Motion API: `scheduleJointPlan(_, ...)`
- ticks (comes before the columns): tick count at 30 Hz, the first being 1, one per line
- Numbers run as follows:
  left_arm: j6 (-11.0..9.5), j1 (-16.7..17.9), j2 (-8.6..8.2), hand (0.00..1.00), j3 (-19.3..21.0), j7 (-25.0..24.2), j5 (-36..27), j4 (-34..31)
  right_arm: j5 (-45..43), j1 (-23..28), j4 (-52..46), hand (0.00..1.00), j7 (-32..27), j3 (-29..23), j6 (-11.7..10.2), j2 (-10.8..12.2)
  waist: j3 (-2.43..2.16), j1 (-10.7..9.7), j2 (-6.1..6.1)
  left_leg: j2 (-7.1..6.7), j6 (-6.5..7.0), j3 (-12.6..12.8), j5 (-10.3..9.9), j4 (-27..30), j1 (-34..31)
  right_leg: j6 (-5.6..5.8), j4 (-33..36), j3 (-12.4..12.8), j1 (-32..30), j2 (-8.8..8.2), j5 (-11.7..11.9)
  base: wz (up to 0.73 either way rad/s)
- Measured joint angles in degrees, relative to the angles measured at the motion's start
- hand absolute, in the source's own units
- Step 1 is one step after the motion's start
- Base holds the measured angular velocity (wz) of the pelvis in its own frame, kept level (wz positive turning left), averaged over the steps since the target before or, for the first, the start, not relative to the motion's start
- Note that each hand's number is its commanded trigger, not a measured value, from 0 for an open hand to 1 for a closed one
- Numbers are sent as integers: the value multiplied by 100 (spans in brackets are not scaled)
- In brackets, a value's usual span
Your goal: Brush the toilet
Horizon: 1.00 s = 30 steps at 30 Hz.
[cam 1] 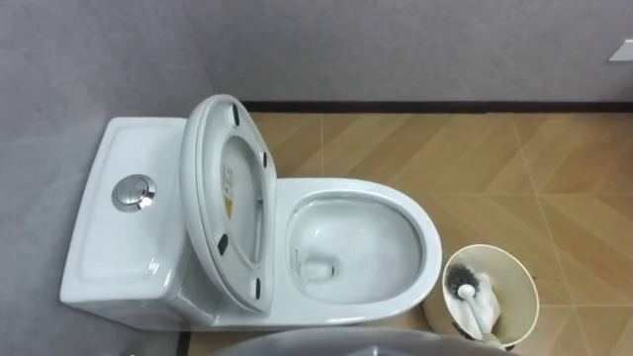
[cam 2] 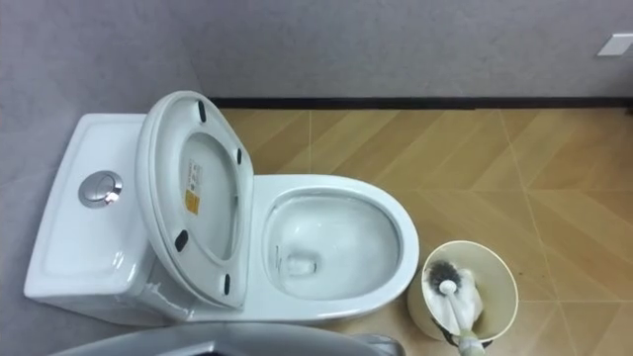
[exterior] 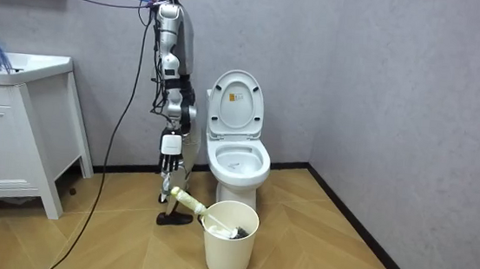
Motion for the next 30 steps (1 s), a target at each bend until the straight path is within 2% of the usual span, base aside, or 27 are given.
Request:
scheduleJointPlan(4, 2, 52, -3, 0, 122, 69, -3, 0, 122, -1, 1, 0, -222, -297, -5, 2, -1, -20, 6, -3, 0, -14, 0, 0, 27, 0, 2, 16, 36, -5, 0, 0)
scheduleJointPlan(14, -12, 65, -6, 0, 394, 297, 8, -4, 1032, -54, -18, 0, -1311, -925, -134, -14, 3, -22, 8, 1, 0, -18, 0, 19, -23, -7, 11, 71, -8, 6, -6, -2)
scheduleJointPlan(17, -24, 62, -2, 0, 573, 379, 6, -170, 1425, -162, -72, 0, -1531, -1181, -138, -35, -15, -19, -25, -9, 3, -20, 1, 41, -184, -7, 75, 69, -176, 2, -5, 0)
scheduleJointPlan(22, -186, 44, 97, 0, 776, 622, 7, -456, 1997, -357, -365, 0, -1749, -1397, -380, -131, -17, -18, -60, -24, 8, -34, 0, 185, -476, -7, 238, 0, -463, -15, -5, 2)
scheduleJointPlan(28, -545, -204, 284, 0, 715, 693, -2, -498, 2337, -775, -624, 0, -1790, -1399, -736, -364, -7, -15, -81, -26, 45, -196, -23, 538, -1128, -19, 336, -169, -970, -53, 18, 14)
scheduleJointPlan(30, -654, -264, 345, 0, 716, 749, -2, -488, 2530, -956, -618, 0, -1789, -1398, -826, -478, -9, 3, -61, 27, 58, -220, -32, 658, -1381, -20, 424, -195, -1200, -55, 19, 7)
